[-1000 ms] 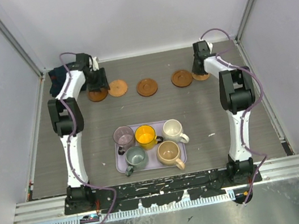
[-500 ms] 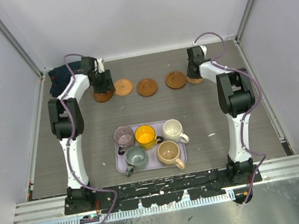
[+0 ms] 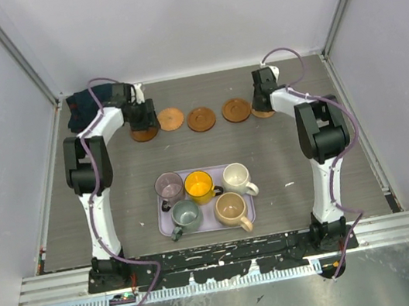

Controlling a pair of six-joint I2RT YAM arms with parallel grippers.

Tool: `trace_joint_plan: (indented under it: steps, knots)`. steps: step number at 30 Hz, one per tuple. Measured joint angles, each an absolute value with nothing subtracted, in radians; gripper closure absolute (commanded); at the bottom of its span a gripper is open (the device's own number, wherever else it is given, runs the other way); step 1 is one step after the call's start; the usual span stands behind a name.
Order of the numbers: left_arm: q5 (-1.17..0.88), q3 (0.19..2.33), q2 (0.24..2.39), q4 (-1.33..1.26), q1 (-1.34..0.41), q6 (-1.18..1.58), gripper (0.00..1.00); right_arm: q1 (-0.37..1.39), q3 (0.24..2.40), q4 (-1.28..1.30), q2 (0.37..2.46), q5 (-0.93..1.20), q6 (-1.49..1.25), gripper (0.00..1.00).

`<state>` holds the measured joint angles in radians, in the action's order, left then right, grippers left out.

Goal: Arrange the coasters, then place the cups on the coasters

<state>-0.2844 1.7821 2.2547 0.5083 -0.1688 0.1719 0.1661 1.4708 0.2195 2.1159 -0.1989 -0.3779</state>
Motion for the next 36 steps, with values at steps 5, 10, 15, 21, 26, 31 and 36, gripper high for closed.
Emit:
trace_joint_plan:
  steps: [5, 10, 15, 21, 26, 31, 36]
  knots:
    - [-0.286, 1.760, 2.241, 0.500, -0.175, 0.173, 0.43, 0.176, 1.459, 0.219, 2.107, -0.199, -0.386, 0.96]
    - [-0.294, 1.720, 2.217, 0.492, -0.182, 0.175, 0.43, 0.188, 1.447, 0.224, 2.096, -0.199, -0.398, 0.96]
    - [-0.300, 1.693, 2.198, 0.489, -0.186, 0.176, 0.40, 0.196, 1.436, 0.234, 2.085, -0.199, -0.409, 0.95]
    - [-0.302, 1.693, 2.189, 0.505, -0.192, 0.176, 0.30, 0.213, 1.402, 0.267, 2.050, -0.200, -0.423, 0.91]
    - [-0.282, 1.742, 2.201, 0.594, -0.188, 0.170, 0.30, 0.222, 1.420, 0.332, 2.041, -0.231, -0.410, 0.91]
    - [-0.286, 1.845, 2.258, 0.662, -0.162, 0.167, 0.30, 0.226, 1.525, 0.456, 2.090, -0.280, -0.369, 0.91]
    - [-0.297, 1.854, 2.263, 0.677, -0.121, 0.167, 0.30, 0.224, 1.570, 0.500, 2.116, -0.305, -0.357, 0.90]
